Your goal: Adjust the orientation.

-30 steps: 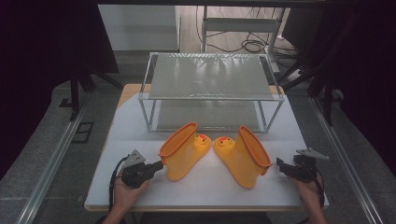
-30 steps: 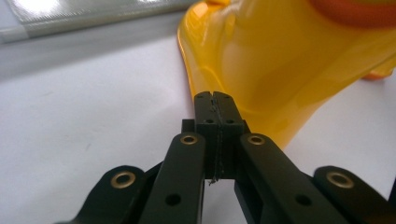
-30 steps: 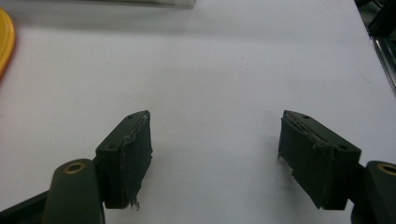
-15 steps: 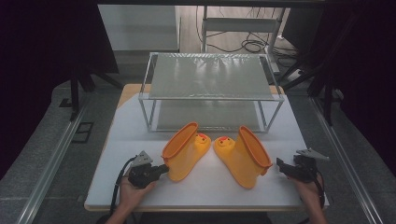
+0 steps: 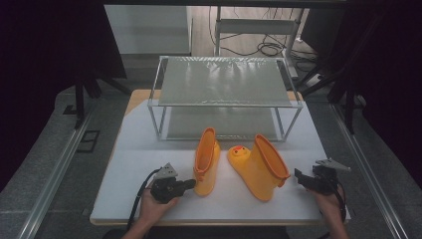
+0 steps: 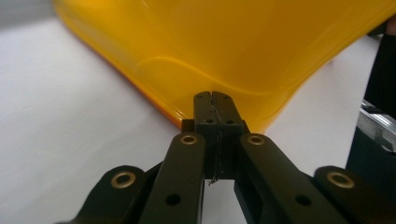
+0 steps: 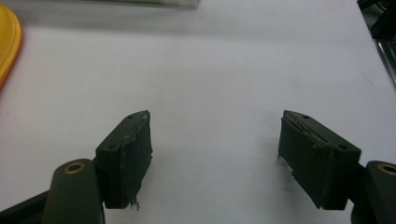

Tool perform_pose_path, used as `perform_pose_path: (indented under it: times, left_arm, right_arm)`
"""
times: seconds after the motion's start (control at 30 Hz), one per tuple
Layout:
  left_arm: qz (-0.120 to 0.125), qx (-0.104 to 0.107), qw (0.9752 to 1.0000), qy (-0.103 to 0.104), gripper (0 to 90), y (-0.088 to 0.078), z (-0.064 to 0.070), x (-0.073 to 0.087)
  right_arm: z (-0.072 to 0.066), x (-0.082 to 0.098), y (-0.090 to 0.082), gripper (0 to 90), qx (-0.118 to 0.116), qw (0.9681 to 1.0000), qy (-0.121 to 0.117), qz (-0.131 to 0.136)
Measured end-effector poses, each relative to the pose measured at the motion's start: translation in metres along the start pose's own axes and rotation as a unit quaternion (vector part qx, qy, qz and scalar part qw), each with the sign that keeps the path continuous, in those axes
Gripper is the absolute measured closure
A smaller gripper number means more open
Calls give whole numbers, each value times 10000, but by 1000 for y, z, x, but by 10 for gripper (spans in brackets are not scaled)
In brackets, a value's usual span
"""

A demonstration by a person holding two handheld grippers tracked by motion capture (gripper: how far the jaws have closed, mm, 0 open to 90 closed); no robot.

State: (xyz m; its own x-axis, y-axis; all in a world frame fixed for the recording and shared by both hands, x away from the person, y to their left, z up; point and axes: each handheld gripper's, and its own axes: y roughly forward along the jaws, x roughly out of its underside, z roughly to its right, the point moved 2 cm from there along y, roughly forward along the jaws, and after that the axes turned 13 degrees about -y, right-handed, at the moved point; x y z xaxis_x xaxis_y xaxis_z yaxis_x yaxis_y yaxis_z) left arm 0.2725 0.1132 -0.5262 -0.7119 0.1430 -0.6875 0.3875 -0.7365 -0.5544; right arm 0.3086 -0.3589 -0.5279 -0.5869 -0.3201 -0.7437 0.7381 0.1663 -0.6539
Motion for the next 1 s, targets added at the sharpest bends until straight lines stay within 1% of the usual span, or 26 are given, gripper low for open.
perform_pose_path:
  times: [0.1,0.17,0.27,0.33,0.4,0.43,0.53,0.63,0.67,0.73,0.77,0.8,0.9,1.0]
  left_arm:
    - [-32,80,10000,5,897,5,3,-1]
    - [-41,97,9999,14,897,6,4,-1]
    - [-31,61,10000,26,897,4,3,-2]
    - [0,22,10000,-4,897,1,0,-4]
    - [39,-130,9999,-60,897,0,-6,-7]
    - [25,-159,9998,-93,897,0,-9,-8]
    - [-41,-357,9993,-89,897,7,-15,-14]
    - [-94,-436,9989,-108,897,16,-20,-22]
    - [-96,-425,9990,-134,897,19,-21,-25]
    - [-107,-498,9987,-88,897,21,-21,-29]
    - [-123,-495,9987,-91,897,21,-22,-30]
    - [-140,-460,9987,-139,897,22,-22,-31]
    - [-174,-416,9989,-111,897,24,-21,-32]
    - [-184,-337,9992,-141,897,26,-20,-32]
  right_arm:
    - [0,0,0,254,-1,10000,6,9]
    - [0,0,0,255,-16,10000,16,-7]
    - [0,0,0,255,-17,10000,12,-10]
    - [0,0,0,254,-22,10000,14,-11]
    - [1,0,0,255,-22,10000,17,-6]
    - [1,0,0,255,-22,10000,17,-6]
    - [0,0,0,255,-20,10000,3,-23]
    - [0,0,0,255,-14,10000,8,-9]
    - [1,0,0,255,-20,10000,15,-11]
    - [1,0,0,254,-23,10000,16,-12]
    - [1,0,0,255,-28,10000,17,-11]
    - [1,0,1,254,-31,10000,24,-8]
    - [0,0,1,254,-26,10000,18,-20]
    - [0,0,0,255,-11,10000,-19,-28]
